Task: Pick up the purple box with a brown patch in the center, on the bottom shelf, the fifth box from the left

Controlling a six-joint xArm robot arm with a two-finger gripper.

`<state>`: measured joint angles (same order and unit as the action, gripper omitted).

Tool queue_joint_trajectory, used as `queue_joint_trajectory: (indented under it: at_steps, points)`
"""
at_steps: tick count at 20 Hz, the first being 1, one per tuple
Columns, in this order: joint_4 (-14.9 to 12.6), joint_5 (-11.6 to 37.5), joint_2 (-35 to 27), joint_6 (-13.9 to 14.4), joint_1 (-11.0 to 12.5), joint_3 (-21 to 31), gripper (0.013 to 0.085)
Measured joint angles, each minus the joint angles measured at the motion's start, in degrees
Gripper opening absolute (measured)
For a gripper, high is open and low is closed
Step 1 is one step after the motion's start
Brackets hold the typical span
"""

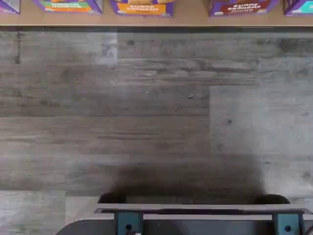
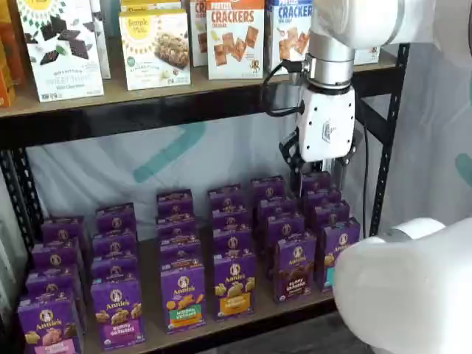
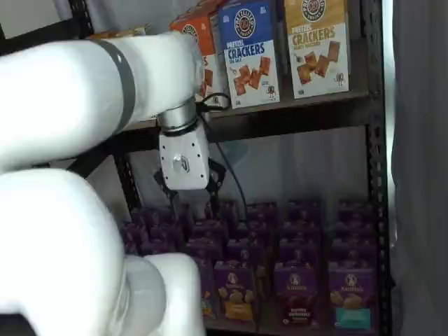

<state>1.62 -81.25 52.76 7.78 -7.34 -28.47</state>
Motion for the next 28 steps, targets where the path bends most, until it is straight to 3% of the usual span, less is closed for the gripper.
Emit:
queue_joint_trajectory:
  at_steps: [5, 11, 17, 28]
  points:
    - [0.58, 3.85, 2.4, -0.5, 0.31, 2.15, 0.085]
    - [0.25, 3.96, 0.11, -0.1, -0.03, 1.99, 0.085]
    - [1.91, 8.16, -2.17, -1.49, 0.79, 4.03, 0.085]
    - [1.26, 16.05, -7.81, -1.98, 1.11, 6.64, 0.085]
